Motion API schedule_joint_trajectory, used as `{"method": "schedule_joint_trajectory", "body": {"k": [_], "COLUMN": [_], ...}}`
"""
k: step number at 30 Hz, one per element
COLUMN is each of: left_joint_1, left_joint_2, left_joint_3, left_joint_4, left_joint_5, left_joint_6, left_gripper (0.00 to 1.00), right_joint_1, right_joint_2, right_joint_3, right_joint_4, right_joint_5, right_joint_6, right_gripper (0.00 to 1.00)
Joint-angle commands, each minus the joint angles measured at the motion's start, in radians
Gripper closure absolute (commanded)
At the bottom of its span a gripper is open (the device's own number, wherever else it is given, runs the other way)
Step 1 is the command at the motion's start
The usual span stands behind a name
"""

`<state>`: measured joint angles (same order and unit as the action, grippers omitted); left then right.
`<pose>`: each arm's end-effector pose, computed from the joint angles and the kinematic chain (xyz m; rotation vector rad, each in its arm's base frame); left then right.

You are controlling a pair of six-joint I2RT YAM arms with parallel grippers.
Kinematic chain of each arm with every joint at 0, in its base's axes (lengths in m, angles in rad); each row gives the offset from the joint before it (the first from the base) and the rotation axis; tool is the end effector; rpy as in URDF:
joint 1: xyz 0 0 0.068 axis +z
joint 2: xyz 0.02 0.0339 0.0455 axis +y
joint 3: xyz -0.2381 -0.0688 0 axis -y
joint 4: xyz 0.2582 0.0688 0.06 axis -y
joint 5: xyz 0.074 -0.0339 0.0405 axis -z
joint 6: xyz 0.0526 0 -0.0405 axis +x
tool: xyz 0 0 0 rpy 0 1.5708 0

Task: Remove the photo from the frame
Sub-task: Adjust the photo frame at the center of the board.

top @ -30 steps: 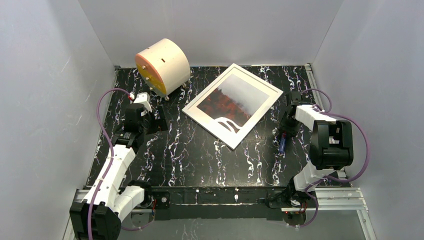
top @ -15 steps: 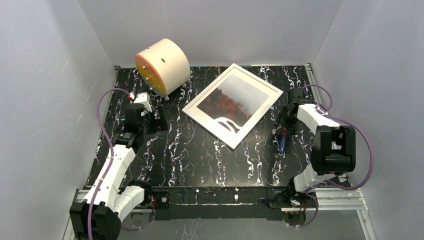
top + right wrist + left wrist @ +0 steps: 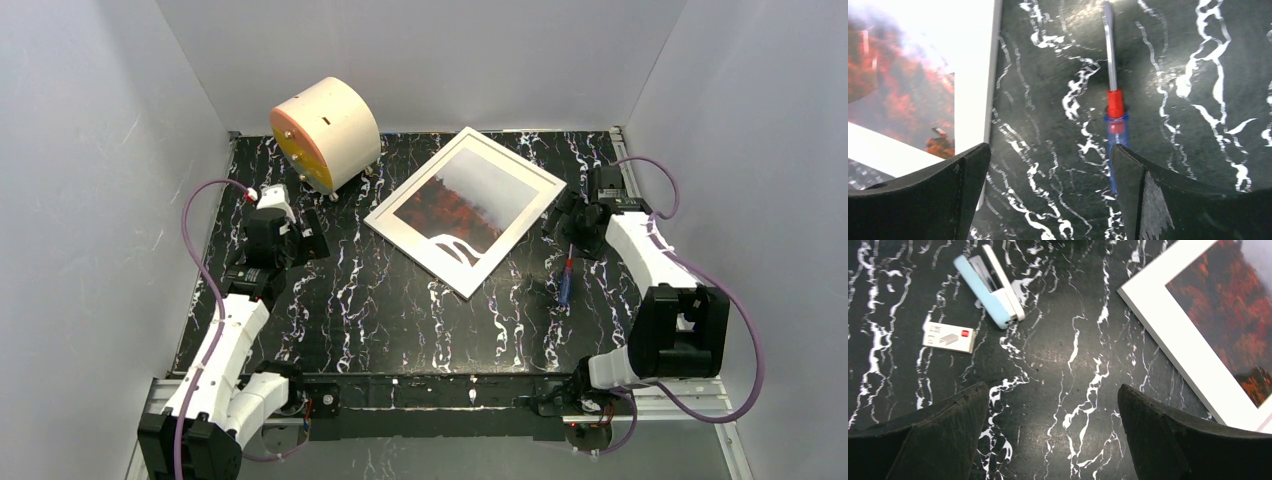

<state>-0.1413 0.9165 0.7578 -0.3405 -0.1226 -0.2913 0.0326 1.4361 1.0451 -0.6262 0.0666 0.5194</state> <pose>0.2487 -0.0289 0.2605 -0.2300 2.0560 -0.1395 0.3161 0.0068 0.1989 0.6477 2.5067 0.1174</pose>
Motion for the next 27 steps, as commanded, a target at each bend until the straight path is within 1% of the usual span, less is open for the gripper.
{"method": "schedule_joint_trajectory", "body": {"k": [1, 5, 8, 12, 14, 16, 19, 22, 27], "left_joint_1": [-0.001, -0.001, -0.001, -0.001, -0.001, -0.001, -0.001, -0.001, -0.001], "left_joint_2": [-0.029, -0.031, -0.026, -0.042, -0.063, -0.068, -0.067, -0.062, -0.068], "left_joint_3": [-0.011, -0.033, -0.019, -0.013, -0.022, -0.023, -0.02, -0.022, -0.022], "left_joint_4": [0.0, 0.027, -0.004, -0.027, -0.019, -0.027, -0.03, -0.031, -0.034], "left_joint_5": [-0.137, -0.102, -0.075, -0.033, -0.046, -0.062, -0.064, -0.065, -0.068], "left_joint_6": [-0.037, -0.014, 0.005, 0.039, 0.042, 0.043, 0.042, 0.045, 0.046], "left_gripper": [0.01, 0.01, 0.01, 0.01, 0.01, 0.01, 0.01, 0.01, 0.01], "right_joint_1": [-0.001, 0.015, 0.061, 0.163, 0.233, 0.311, 0.396, 0.434, 0.47], "right_joint_2": [-0.049, -0.075, -0.099, -0.104, -0.085, -0.065, -0.043, -0.046, -0.046], "right_joint_3": [-0.005, -0.068, -0.117, -0.167, -0.163, -0.144, -0.136, -0.167, -0.207], "right_joint_4": [0.025, 0.089, 0.131, 0.215, 0.215, 0.184, 0.143, 0.138, 0.17], "right_joint_5": [-0.165, -0.301, -0.312, -0.32, -0.284, -0.211, -0.098, -0.05, -0.06], "right_joint_6": [0.062, 0.107, 0.151, 0.204, 0.217, 0.228, 0.256, 0.287, 0.328], "right_gripper": [0.01, 0.01, 0.01, 0.03, 0.03, 0.03, 0.02, 0.03, 0.08]}}
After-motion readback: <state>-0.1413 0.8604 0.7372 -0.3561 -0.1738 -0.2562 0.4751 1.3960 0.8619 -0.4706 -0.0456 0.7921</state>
